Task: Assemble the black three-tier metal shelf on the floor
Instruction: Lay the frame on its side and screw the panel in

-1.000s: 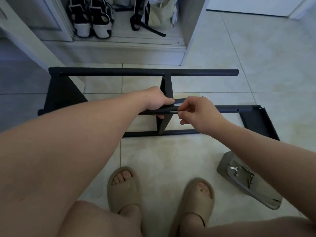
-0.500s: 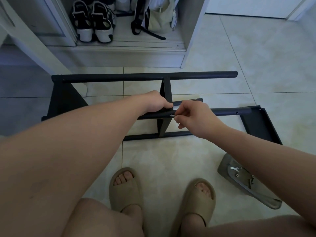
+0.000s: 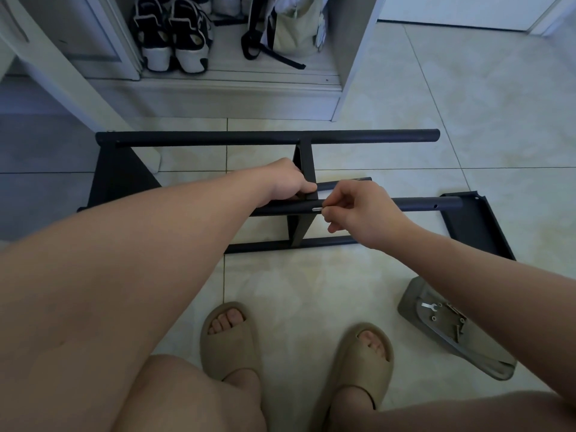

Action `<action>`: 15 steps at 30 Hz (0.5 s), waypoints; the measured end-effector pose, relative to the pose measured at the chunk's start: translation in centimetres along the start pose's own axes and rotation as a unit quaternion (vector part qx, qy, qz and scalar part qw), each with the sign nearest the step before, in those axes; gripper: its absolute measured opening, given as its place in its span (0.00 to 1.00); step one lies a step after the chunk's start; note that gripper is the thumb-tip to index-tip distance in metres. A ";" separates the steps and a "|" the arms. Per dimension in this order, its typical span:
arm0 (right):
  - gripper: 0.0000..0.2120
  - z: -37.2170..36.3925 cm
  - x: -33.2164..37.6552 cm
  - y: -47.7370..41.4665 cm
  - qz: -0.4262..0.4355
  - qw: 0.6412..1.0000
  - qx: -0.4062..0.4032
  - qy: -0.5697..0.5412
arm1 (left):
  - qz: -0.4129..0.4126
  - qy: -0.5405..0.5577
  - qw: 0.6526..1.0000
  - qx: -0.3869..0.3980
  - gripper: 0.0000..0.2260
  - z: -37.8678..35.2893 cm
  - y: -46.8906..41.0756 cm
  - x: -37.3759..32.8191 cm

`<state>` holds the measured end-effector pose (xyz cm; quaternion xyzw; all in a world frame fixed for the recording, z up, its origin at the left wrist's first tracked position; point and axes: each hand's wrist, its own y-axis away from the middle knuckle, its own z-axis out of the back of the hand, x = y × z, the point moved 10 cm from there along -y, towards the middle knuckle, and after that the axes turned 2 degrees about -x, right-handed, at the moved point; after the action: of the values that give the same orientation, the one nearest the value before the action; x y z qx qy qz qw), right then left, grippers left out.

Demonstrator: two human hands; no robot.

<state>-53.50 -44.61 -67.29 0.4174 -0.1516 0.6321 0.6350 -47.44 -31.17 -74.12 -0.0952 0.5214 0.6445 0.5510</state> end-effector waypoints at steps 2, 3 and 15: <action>0.05 0.0 -0.1 -0.1 0.001 1.000 0.000 0.003 | 0.003 -0.005 1.000 0.001 0.16 0.1 0.0 0.0; 0.06 0.1 -0.2 -0.1 0.002 1.000 -0.001 0.008 | 0.003 -0.010 1.000 0.003 0.16 0.1 0.1 0.0; 0.03 -2.1 1.2 0.0 0.090 0.984 0.000 0.155 | -0.006 -0.067 0.998 -0.009 0.16 0.2 0.4 -0.3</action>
<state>-54.02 -42.27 -67.67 0.2991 -0.0885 0.7438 0.5911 -47.56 -31.19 -73.62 -0.0599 0.4772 0.6510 0.5872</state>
